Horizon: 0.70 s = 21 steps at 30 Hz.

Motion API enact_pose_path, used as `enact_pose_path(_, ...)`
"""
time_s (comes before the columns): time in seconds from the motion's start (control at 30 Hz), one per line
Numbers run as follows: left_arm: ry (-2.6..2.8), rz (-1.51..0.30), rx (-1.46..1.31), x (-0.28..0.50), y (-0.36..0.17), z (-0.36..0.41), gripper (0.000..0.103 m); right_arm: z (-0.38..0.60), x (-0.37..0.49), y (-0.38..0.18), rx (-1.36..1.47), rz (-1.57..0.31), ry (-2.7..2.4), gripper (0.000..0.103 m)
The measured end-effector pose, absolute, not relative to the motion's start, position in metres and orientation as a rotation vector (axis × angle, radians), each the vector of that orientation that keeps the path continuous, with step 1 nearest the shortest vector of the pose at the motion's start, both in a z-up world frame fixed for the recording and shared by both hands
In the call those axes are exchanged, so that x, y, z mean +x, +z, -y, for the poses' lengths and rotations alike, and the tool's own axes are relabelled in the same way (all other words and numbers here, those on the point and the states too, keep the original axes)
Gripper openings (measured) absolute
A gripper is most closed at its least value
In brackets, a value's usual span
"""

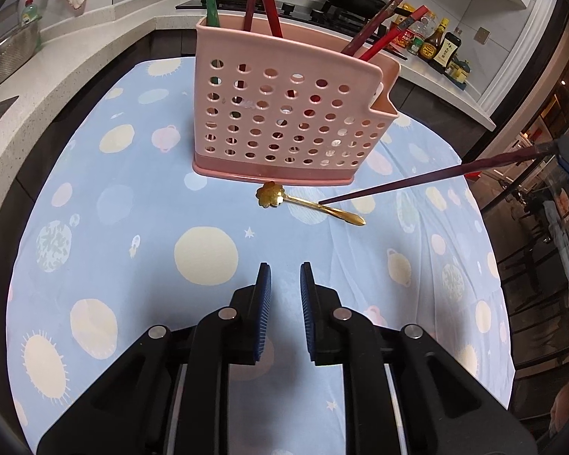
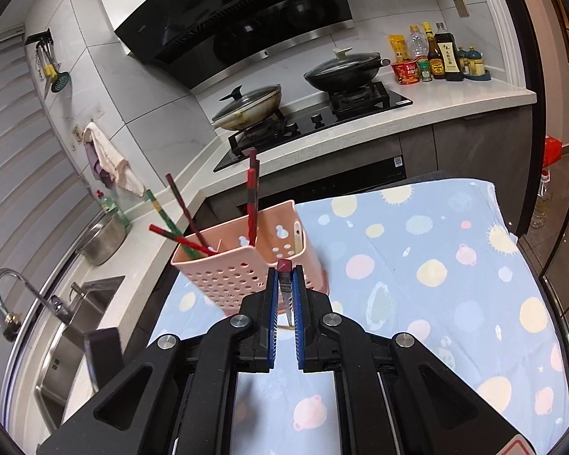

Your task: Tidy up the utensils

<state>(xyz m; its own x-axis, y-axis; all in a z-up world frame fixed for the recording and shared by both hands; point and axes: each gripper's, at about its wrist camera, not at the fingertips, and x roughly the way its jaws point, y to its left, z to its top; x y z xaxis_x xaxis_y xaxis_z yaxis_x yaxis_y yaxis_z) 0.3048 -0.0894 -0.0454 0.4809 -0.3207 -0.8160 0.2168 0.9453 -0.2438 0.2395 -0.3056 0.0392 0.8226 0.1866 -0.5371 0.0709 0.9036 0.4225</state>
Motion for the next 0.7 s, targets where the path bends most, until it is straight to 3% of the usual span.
enact_pose_path(0.3, -0.341, -1.031, -0.112, 0.305, -0.053, 0.098, 0.018, 0.305, 0.221, 0.044, 0.466, -0.615, 0.092, 0.007)
enact_pose_path(0.4, -0.353, -1.028, -0.11, 0.308, -0.054, 0.105, 0.029, 0.311, 0.222, 0.051, 0.43, -0.586, 0.044, 0.007)
enact_pose_path(0.7, -0.348, -1.063, -0.191, 0.34, -0.064, 0.147, 0.035, 0.354, 0.231, 0.059, 0.412, -0.537, -0.061, 0.007)
